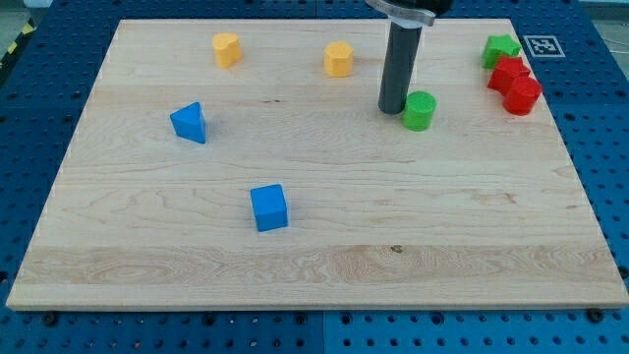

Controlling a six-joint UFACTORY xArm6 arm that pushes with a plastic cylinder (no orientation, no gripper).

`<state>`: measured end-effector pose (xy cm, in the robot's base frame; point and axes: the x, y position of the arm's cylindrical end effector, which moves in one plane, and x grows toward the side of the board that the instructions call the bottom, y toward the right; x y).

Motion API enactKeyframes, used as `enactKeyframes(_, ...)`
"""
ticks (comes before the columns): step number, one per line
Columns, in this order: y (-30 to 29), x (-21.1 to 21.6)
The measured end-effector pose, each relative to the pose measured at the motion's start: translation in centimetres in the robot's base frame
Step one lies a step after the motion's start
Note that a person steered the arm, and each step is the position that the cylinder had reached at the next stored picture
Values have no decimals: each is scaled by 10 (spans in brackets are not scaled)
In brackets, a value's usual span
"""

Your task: Move green circle below the red circle

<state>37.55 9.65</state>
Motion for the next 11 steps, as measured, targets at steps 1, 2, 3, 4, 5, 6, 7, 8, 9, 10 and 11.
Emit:
enactKeyframes(1, 21, 0)
enactKeyframes(2, 48, 5)
enactKeyframes(3, 46, 24)
enactKeyframes(4, 45, 48)
enactKeyframes(5, 63, 62)
enactKeyframes(6, 89, 63)
enactKeyframes(7, 102, 63)
enactKeyframes(8, 122, 63)
enactKeyframes(9, 140, 63)
enactKeyframes(10, 141, 68)
enactKeyframes(11, 150, 95)
